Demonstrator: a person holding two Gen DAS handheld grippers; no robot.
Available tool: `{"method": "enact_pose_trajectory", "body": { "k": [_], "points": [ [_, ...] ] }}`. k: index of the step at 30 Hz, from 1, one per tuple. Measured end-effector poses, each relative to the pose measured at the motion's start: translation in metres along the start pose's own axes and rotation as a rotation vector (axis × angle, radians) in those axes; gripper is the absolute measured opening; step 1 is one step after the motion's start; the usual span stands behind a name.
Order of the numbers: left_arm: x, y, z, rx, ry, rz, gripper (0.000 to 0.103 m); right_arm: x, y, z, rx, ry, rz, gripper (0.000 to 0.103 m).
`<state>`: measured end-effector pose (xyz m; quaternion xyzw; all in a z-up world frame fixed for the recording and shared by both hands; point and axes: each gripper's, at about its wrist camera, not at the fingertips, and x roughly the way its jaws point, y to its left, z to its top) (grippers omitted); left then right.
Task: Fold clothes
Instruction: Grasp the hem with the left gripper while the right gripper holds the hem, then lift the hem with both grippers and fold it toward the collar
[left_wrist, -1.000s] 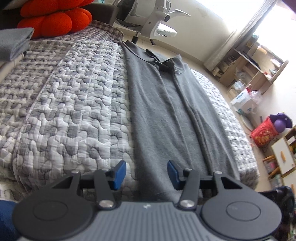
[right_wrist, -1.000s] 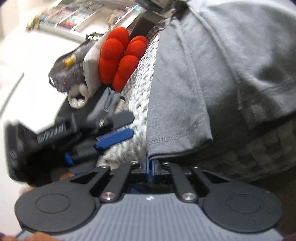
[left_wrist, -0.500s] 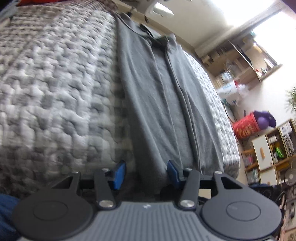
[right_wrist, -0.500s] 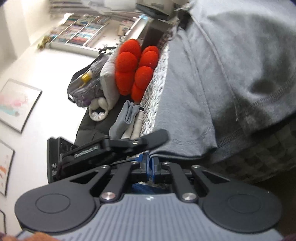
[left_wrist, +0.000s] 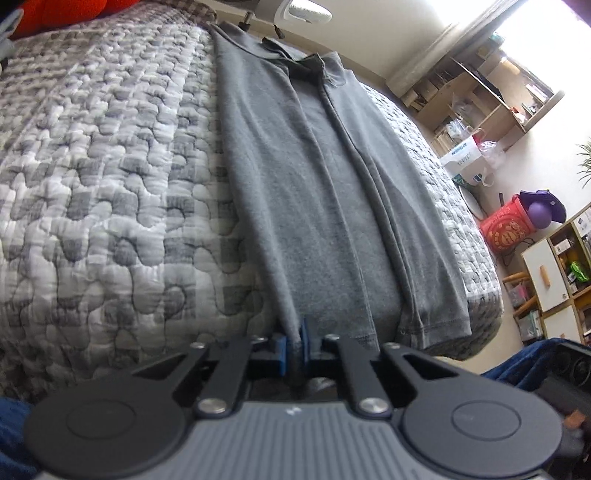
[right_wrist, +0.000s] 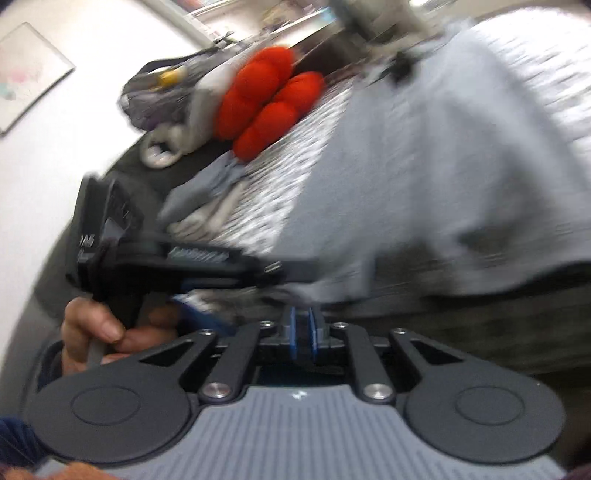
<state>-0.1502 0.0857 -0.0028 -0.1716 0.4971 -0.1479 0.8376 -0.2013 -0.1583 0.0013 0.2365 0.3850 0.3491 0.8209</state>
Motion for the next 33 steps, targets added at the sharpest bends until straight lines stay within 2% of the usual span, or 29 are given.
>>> {"method": "enact_pose_trajectory", "body": {
  "k": [1,3,5,9,11,14,15,16,19,22,25,29,33],
  "points": [
    [0.001,0.001,-0.001,-0.006,0.008,-0.004,0.011,-0.014,-0.007,0.002,0.021,-0.030,-0.053,0.041],
    [0.003,0.001,-0.003,-0.009,0.021,-0.010,0.021,-0.040,-0.022,0.004,0.084,-0.098,-0.123,0.050],
    [0.005,0.001,-0.004,-0.010,0.032,-0.016,0.023,-0.061,-0.035,0.004,0.148,-0.139,-0.143,0.050],
    [0.008,-0.002,-0.006,-0.003,0.039,-0.011,0.023,-0.078,-0.056,0.004,0.257,-0.192,-0.220,0.051],
    [0.008,-0.004,-0.008,0.006,0.034,-0.008,0.022,-0.073,-0.066,0.008,0.288,-0.193,-0.245,0.051],
    [0.006,-0.006,-0.009,0.012,0.024,-0.006,0.016,-0.060,-0.078,0.012,0.316,-0.169,-0.279,0.051],
    [0.005,-0.006,-0.009,0.009,0.023,-0.006,0.013,-0.056,-0.080,0.013,0.324,-0.158,-0.282,0.044],
    [0.004,-0.005,-0.009,0.005,0.021,-0.005,0.012,-0.053,-0.081,0.016,0.334,-0.142,-0.278,0.031],
    [-0.001,-0.007,-0.008,-0.005,0.011,0.003,0.008,-0.054,-0.078,0.019,0.329,-0.136,-0.268,0.014],
    [-0.010,-0.009,-0.003,-0.024,-0.001,0.014,0.008,-0.060,-0.063,0.028,0.272,-0.129,-0.262,0.012],
    [-0.016,-0.011,0.011,-0.067,0.017,-0.025,0.007,-0.066,-0.049,0.043,0.231,-0.124,-0.239,0.012],
    [-0.020,-0.014,0.045,-0.109,0.023,-0.062,0.007,-0.061,-0.044,0.086,0.212,-0.140,-0.173,0.012],
    [-0.013,-0.014,0.090,-0.121,-0.016,-0.029,0.007,-0.034,-0.045,0.140,0.184,-0.133,-0.190,0.012]
  ]
}}
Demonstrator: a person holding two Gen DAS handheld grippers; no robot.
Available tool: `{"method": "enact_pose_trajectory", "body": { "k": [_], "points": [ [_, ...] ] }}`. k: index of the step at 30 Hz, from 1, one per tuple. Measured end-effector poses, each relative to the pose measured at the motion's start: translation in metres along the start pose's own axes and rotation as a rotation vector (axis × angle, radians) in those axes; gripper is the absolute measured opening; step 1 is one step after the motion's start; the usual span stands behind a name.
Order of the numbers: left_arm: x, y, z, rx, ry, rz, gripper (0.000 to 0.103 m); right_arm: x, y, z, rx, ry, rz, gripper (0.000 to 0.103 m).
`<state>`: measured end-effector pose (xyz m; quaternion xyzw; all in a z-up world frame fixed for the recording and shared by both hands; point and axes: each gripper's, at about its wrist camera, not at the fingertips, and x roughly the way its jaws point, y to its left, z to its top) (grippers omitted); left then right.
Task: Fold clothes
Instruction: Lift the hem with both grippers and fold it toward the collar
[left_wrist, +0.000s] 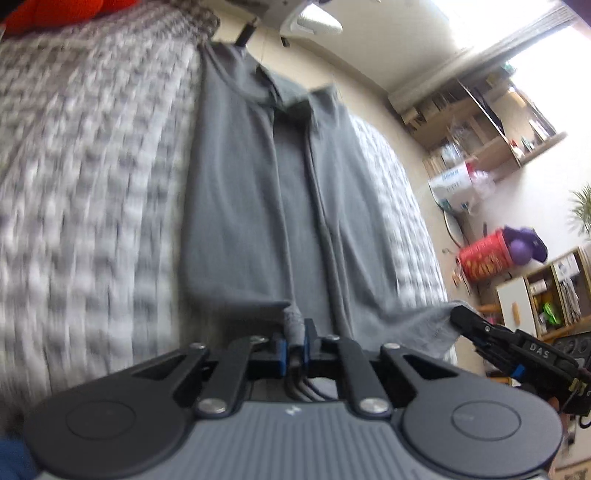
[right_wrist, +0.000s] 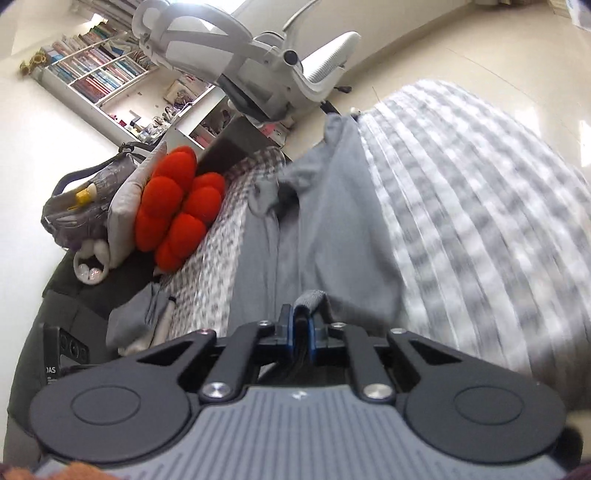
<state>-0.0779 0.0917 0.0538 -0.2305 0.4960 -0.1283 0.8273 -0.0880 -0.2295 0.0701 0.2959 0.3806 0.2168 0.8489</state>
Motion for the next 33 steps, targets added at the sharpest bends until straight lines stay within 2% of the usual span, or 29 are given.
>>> {"method": "enact_pose_trajectory", "body": {
  "k": [7,11,13,14,17,20,21,22,23,28,33],
  "points": [
    [0.056,0.017,0.087,-0.115,-0.004,0.107,0.007,0.077,0.003,0.073,0.020,0.075,-0.060,0.012],
    [0.085,0.034,0.109,-0.140,0.063,0.085,0.008,0.114,-0.013,0.086,0.012,0.121,-0.116,0.012],
    [0.083,0.041,0.113,-0.151,0.058,0.058,0.009,0.128,-0.024,0.087,0.018,0.132,-0.125,0.012],
    [0.080,0.045,0.115,-0.152,0.052,0.038,0.016,0.130,-0.025,0.088,0.019,0.138,-0.121,0.012],
    [0.060,0.052,0.118,-0.141,-0.023,0.007,0.049,0.130,-0.023,0.092,-0.007,0.153,-0.092,0.016],
    [0.047,0.064,0.125,-0.176,-0.075,-0.009,0.052,0.118,-0.016,0.104,-0.074,0.147,-0.037,0.024],
    [0.044,0.067,0.126,-0.184,-0.085,-0.013,0.052,0.115,-0.014,0.109,-0.095,0.138,-0.022,0.039],
    [0.043,0.069,0.125,-0.180,-0.087,-0.016,0.052,0.111,-0.013,0.114,-0.115,0.114,-0.020,0.051],
    [0.043,0.070,0.123,-0.165,-0.084,-0.023,0.052,0.107,-0.012,0.118,-0.133,0.090,-0.019,0.054],
    [0.046,0.062,0.117,-0.071,-0.075,-0.069,0.052,0.105,-0.024,0.125,-0.233,0.051,-0.045,0.055],
    [0.058,0.042,0.114,0.074,-0.057,-0.104,0.052,0.119,-0.024,0.112,-0.418,0.130,-0.021,0.055]
  ]
}}
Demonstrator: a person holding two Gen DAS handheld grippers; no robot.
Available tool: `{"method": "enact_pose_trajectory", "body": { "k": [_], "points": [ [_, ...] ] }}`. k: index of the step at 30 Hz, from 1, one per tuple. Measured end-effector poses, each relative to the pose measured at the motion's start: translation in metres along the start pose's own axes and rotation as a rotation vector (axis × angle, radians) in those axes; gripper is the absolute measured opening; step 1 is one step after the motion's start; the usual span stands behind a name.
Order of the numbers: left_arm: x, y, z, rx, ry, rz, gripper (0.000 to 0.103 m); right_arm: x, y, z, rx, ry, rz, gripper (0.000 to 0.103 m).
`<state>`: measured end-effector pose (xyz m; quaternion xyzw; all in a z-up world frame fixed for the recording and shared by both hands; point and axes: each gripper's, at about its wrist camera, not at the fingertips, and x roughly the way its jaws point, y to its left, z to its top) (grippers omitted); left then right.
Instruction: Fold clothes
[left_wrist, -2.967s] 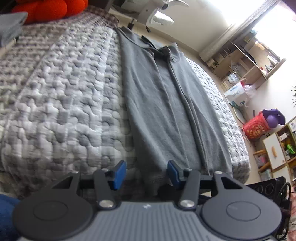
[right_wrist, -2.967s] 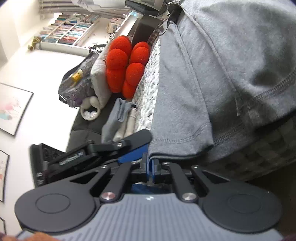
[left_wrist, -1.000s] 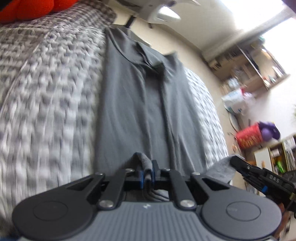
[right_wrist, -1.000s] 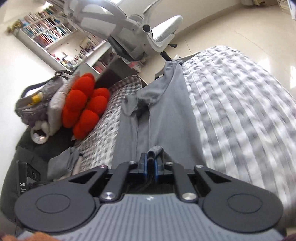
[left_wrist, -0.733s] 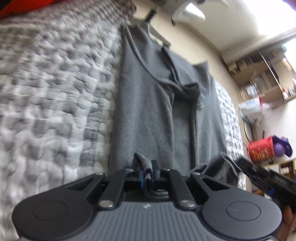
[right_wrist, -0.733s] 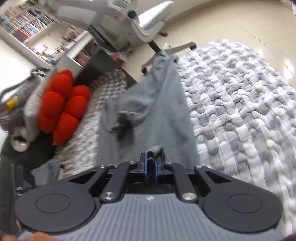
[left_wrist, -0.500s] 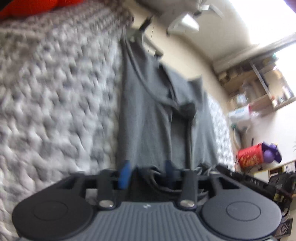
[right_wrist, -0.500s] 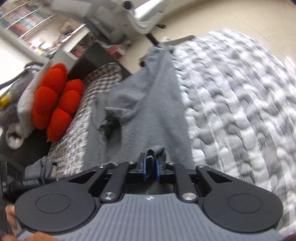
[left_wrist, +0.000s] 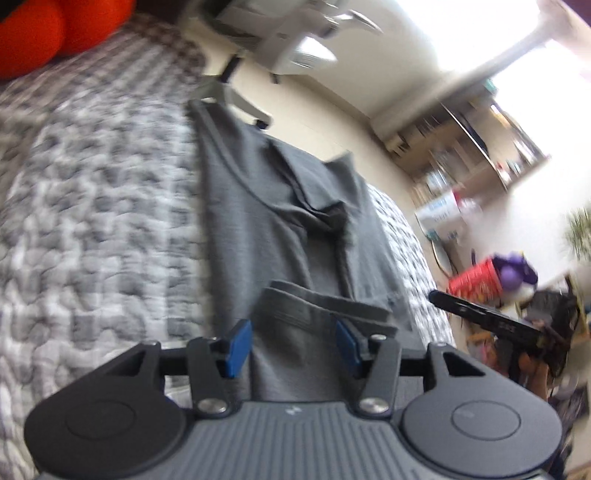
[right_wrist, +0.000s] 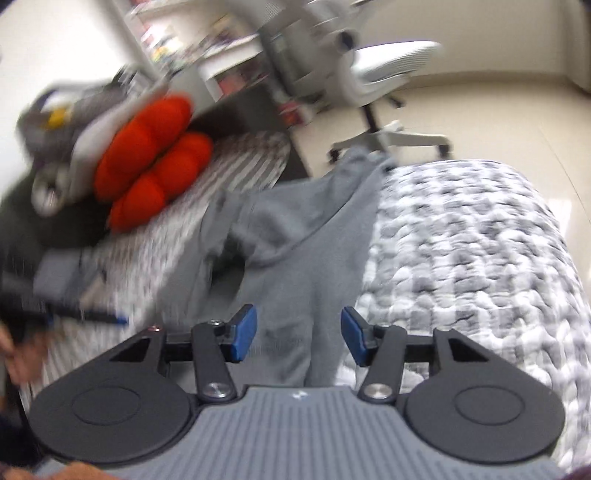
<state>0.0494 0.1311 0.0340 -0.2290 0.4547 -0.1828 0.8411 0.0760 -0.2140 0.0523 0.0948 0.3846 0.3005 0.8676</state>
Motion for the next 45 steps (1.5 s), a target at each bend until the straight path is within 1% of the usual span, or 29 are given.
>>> {"method": "enact_pose_trajectory", "body": {
  "k": [2,6,10,15,17,18,20,21,22,23,24,26,31,35,40,44,45],
  "points": [
    [0.006,-0.006,-0.003,0.047,0.018,0.005,0.052,0.004,0.003,-0.004,-0.049,0.018,0.014,0.055],
    [0.022,-0.015,-0.005,0.128,0.047,0.057,0.052,0.011,0.008,-0.010,-0.129,0.046,0.036,0.055],
    [0.032,-0.017,-0.005,0.171,0.063,0.109,0.053,0.020,0.014,-0.014,-0.173,0.065,0.047,0.055],
    [0.036,-0.020,-0.005,0.219,0.074,0.137,0.052,0.029,0.017,-0.018,-0.206,0.110,0.031,0.055],
    [0.037,-0.020,-0.005,0.228,0.072,0.133,0.052,0.032,0.014,-0.017,-0.195,0.114,0.034,0.052],
    [0.038,-0.020,-0.005,0.235,0.070,0.130,0.052,0.034,0.013,-0.017,-0.188,0.113,0.037,0.049],
    [0.039,-0.021,-0.004,0.245,0.068,0.126,0.052,0.036,0.013,-0.015,-0.177,0.113,0.032,0.038],
    [0.040,-0.021,-0.003,0.245,0.070,0.120,0.050,0.037,0.013,-0.015,-0.175,0.113,0.029,0.030],
    [0.040,-0.021,-0.002,0.245,0.072,0.116,0.050,0.038,0.013,-0.014,-0.175,0.113,0.028,0.026],
    [0.040,-0.020,-0.001,0.245,0.074,0.115,0.048,0.039,0.013,-0.013,-0.171,0.114,0.030,0.025],
    [0.040,-0.020,0.000,0.247,0.075,0.117,0.041,0.039,0.011,-0.013,-0.165,0.113,0.035,0.025],
    [0.040,-0.018,0.002,0.237,0.073,0.116,0.037,0.038,0.008,-0.012,-0.150,0.109,0.051,0.025],
    [0.042,-0.011,0.005,0.222,0.059,0.098,0.037,0.039,-0.001,-0.010,-0.114,0.113,0.089,0.029],
    [0.044,-0.010,0.007,0.214,0.051,0.080,0.037,0.040,-0.004,-0.011,-0.102,0.111,0.111,0.029],
    [0.048,-0.013,0.007,0.243,0.044,0.055,0.037,0.039,-0.006,-0.011,-0.096,0.104,0.133,0.029],
    [0.051,-0.011,0.010,0.232,0.042,0.035,0.037,0.040,-0.007,-0.012,-0.103,0.100,0.143,0.029],
    [0.051,-0.012,0.010,0.231,0.041,0.043,0.032,0.041,-0.007,-0.012,-0.104,0.099,0.141,0.029]
  ]
}}
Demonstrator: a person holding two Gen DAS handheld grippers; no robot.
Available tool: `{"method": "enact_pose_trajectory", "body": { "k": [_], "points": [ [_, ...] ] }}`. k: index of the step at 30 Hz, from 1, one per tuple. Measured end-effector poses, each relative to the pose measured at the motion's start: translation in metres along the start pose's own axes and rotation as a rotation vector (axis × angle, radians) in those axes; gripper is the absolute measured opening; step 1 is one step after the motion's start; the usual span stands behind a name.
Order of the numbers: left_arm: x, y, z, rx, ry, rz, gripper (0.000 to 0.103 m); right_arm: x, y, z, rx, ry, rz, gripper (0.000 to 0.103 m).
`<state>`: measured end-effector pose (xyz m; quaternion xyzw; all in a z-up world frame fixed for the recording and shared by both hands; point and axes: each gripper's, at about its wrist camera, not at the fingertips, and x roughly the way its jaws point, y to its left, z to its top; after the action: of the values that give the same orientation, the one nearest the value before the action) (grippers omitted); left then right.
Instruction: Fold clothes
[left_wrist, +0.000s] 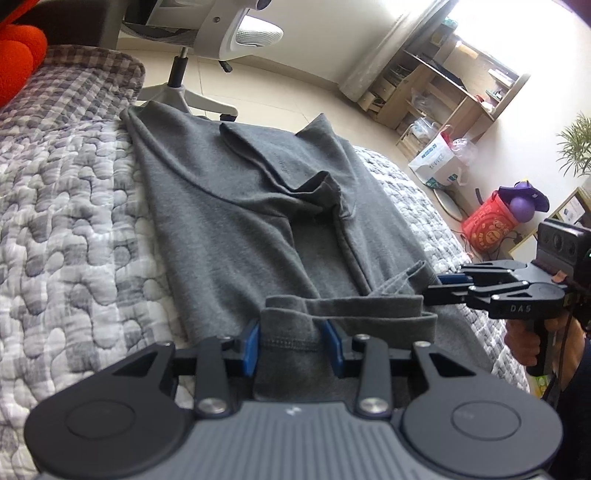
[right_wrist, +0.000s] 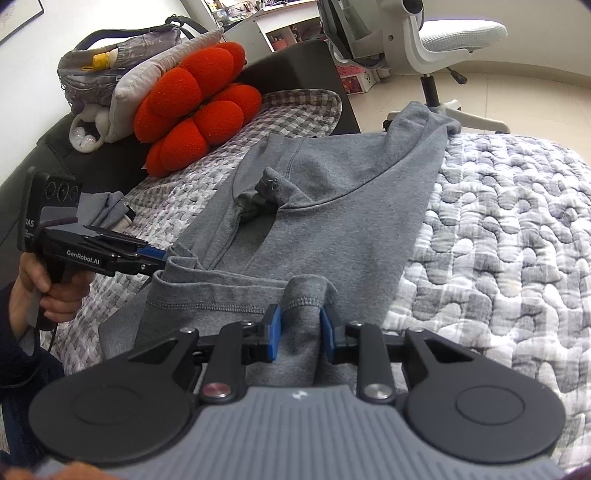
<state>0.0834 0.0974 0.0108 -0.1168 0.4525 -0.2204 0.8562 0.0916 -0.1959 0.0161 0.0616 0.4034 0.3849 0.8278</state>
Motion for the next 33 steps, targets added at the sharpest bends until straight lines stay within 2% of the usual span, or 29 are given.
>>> {"method": "enact_pose_trajectory", "body": {
  "k": [3,4,5,8,11,13,17,20,25,30,31,33],
  "points": [
    [-0.002,-0.002,0.000,-0.001,0.003,0.028,0.014,0.001,0.005,0.001,-0.020,0.000,-0.033,0.017],
    [-0.004,-0.002,-0.001,-0.006,0.002,0.023,0.012,-0.001,0.008,0.002,-0.028,-0.003,-0.044,0.013],
    [-0.007,-0.003,-0.002,-0.003,-0.003,0.018,0.009,-0.004,0.010,0.002,-0.031,-0.014,-0.045,0.012],
    [-0.018,-0.005,-0.003,0.000,-0.043,-0.008,0.007,-0.013,0.012,0.006,-0.026,-0.068,-0.045,0.008],
    [-0.032,-0.001,0.000,-0.016,-0.121,-0.048,0.007,-0.021,0.008,0.011,0.010,-0.130,-0.067,0.007],
    [-0.036,0.008,0.003,-0.048,-0.149,-0.062,0.007,-0.019,0.002,0.012,0.041,-0.136,-0.086,0.007],
    [-0.019,0.037,0.003,-0.181,-0.118,-0.051,0.007,-0.003,-0.013,0.013,0.111,-0.084,-0.126,0.008],
    [-0.008,0.052,-0.001,-0.258,-0.095,-0.073,0.007,-0.002,-0.021,0.012,0.165,-0.081,-0.097,0.009],
    [-0.012,0.060,-0.001,-0.301,-0.140,-0.122,0.007,-0.005,-0.034,0.010,0.253,-0.087,-0.060,0.010],
    [-0.007,0.061,-0.005,-0.322,-0.121,-0.134,0.008,-0.007,-0.034,0.008,0.264,-0.086,-0.043,0.016],
    [-0.005,0.063,-0.006,-0.342,-0.110,-0.149,0.009,-0.007,-0.035,0.008,0.267,-0.083,-0.036,0.016],
    [-0.002,0.066,-0.007,-0.367,-0.097,-0.179,0.025,-0.007,-0.036,0.007,0.276,-0.082,-0.026,0.016]
  ]
}}
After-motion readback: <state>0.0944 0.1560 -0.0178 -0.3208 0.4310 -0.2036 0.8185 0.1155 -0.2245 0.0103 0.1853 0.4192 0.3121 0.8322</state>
